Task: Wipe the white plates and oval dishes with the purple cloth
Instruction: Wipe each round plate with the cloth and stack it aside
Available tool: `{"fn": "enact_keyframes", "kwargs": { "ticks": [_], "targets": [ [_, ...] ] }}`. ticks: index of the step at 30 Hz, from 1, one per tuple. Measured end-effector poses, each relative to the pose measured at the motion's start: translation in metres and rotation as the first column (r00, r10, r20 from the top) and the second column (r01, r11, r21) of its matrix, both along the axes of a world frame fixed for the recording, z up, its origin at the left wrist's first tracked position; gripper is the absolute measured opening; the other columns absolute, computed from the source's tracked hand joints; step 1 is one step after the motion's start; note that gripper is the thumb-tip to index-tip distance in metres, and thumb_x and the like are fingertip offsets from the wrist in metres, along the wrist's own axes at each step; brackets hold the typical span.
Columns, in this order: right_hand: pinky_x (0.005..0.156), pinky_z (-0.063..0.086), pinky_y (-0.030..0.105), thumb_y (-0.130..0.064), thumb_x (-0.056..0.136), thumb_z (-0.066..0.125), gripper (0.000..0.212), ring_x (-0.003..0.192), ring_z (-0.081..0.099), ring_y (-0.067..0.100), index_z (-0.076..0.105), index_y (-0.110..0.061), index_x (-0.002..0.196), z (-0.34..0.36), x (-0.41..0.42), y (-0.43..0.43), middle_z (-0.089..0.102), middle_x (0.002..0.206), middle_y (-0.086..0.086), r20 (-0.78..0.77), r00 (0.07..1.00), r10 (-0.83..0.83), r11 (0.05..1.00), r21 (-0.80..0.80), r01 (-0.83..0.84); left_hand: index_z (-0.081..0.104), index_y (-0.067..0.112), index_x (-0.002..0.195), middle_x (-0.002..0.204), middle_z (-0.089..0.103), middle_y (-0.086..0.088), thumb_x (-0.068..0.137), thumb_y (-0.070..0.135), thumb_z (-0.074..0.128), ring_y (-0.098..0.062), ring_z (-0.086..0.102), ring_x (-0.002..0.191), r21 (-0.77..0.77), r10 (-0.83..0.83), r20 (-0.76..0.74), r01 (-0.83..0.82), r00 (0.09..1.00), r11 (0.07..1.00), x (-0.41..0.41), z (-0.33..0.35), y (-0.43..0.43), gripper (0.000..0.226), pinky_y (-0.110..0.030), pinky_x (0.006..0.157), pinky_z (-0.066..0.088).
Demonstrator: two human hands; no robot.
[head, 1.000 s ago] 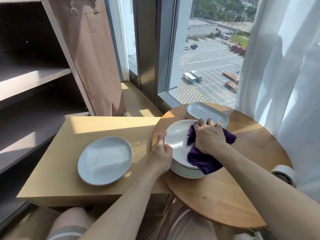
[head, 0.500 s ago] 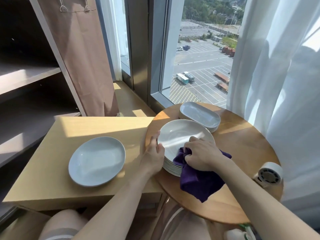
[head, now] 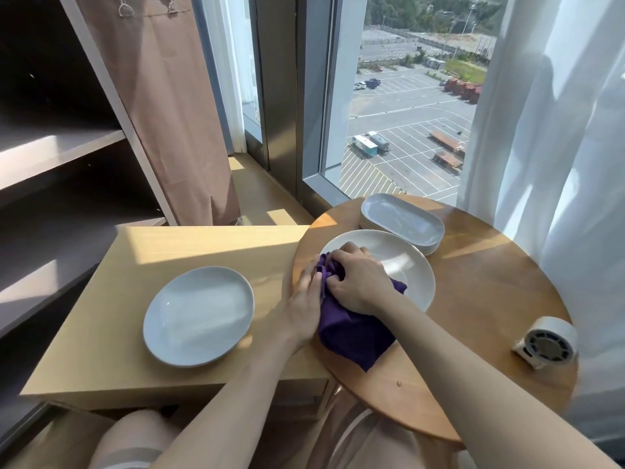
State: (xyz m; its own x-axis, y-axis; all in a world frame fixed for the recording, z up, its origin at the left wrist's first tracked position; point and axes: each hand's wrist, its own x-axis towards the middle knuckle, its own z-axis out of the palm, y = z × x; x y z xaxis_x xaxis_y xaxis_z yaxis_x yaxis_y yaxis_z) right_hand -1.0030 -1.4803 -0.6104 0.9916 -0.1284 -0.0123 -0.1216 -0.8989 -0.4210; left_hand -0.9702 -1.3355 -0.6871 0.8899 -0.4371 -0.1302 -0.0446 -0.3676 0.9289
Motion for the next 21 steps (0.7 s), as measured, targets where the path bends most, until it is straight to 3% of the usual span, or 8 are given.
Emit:
{"fn": "enact_keyframes", "kwargs": {
  "ticks": [2,5,11,14,16,18,21],
  "targets": [
    [0.088,0.042,0.04,-0.04,0.079,0.045,0.038,0.107,0.047,0.024,0.062,-0.025,0.109,-0.002,0.005,-0.001,0.055,0.115,-0.002,0.035,0.999,-0.03,0.999,-0.031,0.031,0.017,0.081,0.137,0.156,0.042,0.012,0.081,0.096,0.013,-0.028,0.05,0.136,0.02,-0.001,-0.01,0.001,1.0,1.0,0.002,0.0,0.0,0.059,-0.055,0.114,0.039],
    [0.09,0.044,0.04,-0.037,0.082,0.052,0.034,0.109,0.047,0.026,0.063,-0.023,0.111,-0.003,0.01,-0.003,0.055,0.115,0.0,0.053,0.997,-0.06,0.997,-0.055,0.062,0.017,0.083,0.134,0.15,0.05,0.007,0.081,0.095,0.015,-0.029,0.054,0.129,0.037,-0.015,-0.039,0.017,0.999,0.999,0.004,0.002,0.001,0.055,-0.055,0.111,0.043],
    [0.082,0.043,0.038,-0.036,0.083,0.052,0.015,0.103,0.049,0.027,0.05,-0.022,0.086,0.007,0.005,-0.009,0.053,0.103,0.003,0.022,0.995,-0.098,0.99,-0.098,0.1,0.024,0.082,0.129,0.154,0.044,0.014,0.096,0.074,0.027,-0.016,0.047,0.138,-0.012,-0.059,-0.071,0.058,0.996,0.998,0.004,0.015,0.003,0.034,-0.047,0.117,0.04],
    [0.072,0.037,0.035,-0.04,0.079,0.049,0.019,0.089,0.051,0.025,0.049,-0.023,0.072,0.013,-0.011,-0.011,0.05,0.091,-0.003,-0.016,0.995,-0.103,0.991,-0.086,0.102,0.027,0.054,0.149,0.155,0.043,0.009,0.108,0.045,0.033,-0.015,0.046,0.139,-0.017,-0.081,-0.021,0.081,0.996,0.997,0.002,0.023,0.005,0.043,-0.04,0.117,0.038],
    [0.066,0.035,0.034,-0.041,0.076,0.049,0.019,0.083,0.053,0.023,0.052,-0.024,0.068,0.018,-0.025,-0.013,0.052,0.085,-0.005,-0.022,0.994,-0.105,0.993,-0.048,0.104,0.028,0.042,0.153,0.152,0.046,0.006,0.109,0.036,0.032,-0.015,0.048,0.133,0.046,-0.081,0.047,0.079,0.996,0.996,-0.002,0.028,0.006,0.044,-0.035,0.111,0.041],
    [0.067,0.036,0.034,-0.041,0.073,0.048,0.019,0.083,0.053,0.021,0.055,-0.025,0.067,0.024,-0.039,-0.014,0.054,0.085,-0.007,0.008,0.995,-0.103,0.995,-0.002,0.103,0.036,0.031,0.153,0.155,0.044,0.003,0.109,0.032,0.034,-0.019,0.045,0.137,0.188,-0.03,0.227,-0.013,0.974,0.982,-0.01,0.035,0.004,0.044,-0.037,0.113,0.04],
    [0.066,0.036,0.031,-0.04,0.072,0.047,0.018,0.081,0.052,0.017,0.052,-0.024,0.066,0.029,-0.059,-0.016,0.053,0.086,-0.009,0.123,0.985,-0.12,0.99,0.086,0.11,0.054,0.024,0.138,0.153,0.048,0.003,0.105,0.029,0.046,-0.022,0.041,0.14,0.274,-0.07,0.499,-0.081,0.864,0.958,-0.031,0.041,0.001,0.034,-0.041,0.115,0.037]
  ]
}}
